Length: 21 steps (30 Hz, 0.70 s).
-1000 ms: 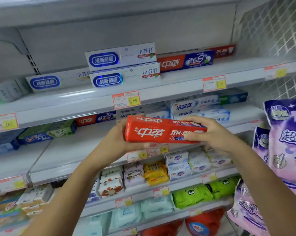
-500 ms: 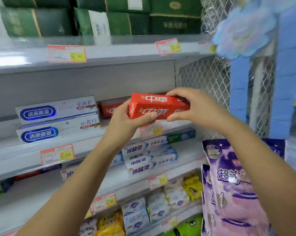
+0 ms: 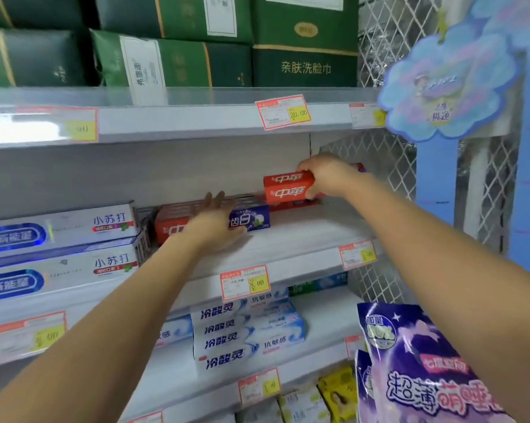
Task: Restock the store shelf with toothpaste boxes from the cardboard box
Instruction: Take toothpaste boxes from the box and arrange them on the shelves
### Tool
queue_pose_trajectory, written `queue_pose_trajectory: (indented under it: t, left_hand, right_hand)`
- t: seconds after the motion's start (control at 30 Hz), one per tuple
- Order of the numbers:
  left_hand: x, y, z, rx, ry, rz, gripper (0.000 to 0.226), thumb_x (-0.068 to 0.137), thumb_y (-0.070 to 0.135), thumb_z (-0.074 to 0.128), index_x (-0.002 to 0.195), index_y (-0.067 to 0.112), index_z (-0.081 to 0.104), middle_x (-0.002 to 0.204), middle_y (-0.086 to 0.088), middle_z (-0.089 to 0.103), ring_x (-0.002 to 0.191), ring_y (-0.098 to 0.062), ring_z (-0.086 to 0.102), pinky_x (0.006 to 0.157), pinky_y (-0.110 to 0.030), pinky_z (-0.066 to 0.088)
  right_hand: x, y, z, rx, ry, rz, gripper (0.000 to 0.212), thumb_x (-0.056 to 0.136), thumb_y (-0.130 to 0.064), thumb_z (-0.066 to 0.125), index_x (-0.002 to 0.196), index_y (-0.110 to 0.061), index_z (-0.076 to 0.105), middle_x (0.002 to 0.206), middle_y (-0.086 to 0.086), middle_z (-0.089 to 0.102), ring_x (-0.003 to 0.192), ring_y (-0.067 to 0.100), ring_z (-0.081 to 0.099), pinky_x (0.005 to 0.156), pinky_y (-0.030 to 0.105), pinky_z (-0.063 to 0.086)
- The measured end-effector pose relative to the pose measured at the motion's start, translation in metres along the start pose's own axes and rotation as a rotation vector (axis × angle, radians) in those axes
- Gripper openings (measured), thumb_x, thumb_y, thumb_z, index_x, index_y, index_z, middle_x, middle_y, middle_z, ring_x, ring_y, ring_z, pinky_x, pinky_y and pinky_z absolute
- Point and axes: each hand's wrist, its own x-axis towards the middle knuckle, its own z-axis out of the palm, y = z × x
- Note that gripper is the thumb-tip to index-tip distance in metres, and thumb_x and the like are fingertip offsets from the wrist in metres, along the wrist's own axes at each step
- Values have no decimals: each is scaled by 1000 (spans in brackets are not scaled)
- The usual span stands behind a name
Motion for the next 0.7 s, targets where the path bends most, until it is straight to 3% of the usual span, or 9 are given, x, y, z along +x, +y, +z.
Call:
queue_pose_trajectory:
  t: [0.13, 0.5, 0.7]
  left_hand:
    - [4, -7, 11, 110, -17, -25, 79, 88, 61, 47, 150, 21, 17, 156, -11, 19, 142, -34, 19, 116, -55, 11]
    - [8, -13, 16, 56, 103, 17, 69, 90, 46, 52, 147, 22, 23, 150, -6, 33, 136, -29, 32, 115, -52, 19]
    - [10, -12, 16, 45, 97, -4, 65, 90, 42, 53, 146, 22, 26, 148, -6, 36, 134, -27, 34, 115, -51, 20]
  right_hand:
    - [32, 13, 10, -110, -108, 10, 38, 76, -18, 76, 111, -17, 60, 109, 5, 64, 94, 21, 57, 77, 28, 43]
    - [82, 23, 61, 24, -249, -117, 55, 76, -14, 76, 127, -17, 57, 120, 4, 61, 107, 22, 55, 83, 27, 41]
    - [94, 28, 90, 19, -74, -166, 45, 84, -8, 64, 128, -19, 59, 110, 9, 55, 102, 28, 55, 80, 28, 40]
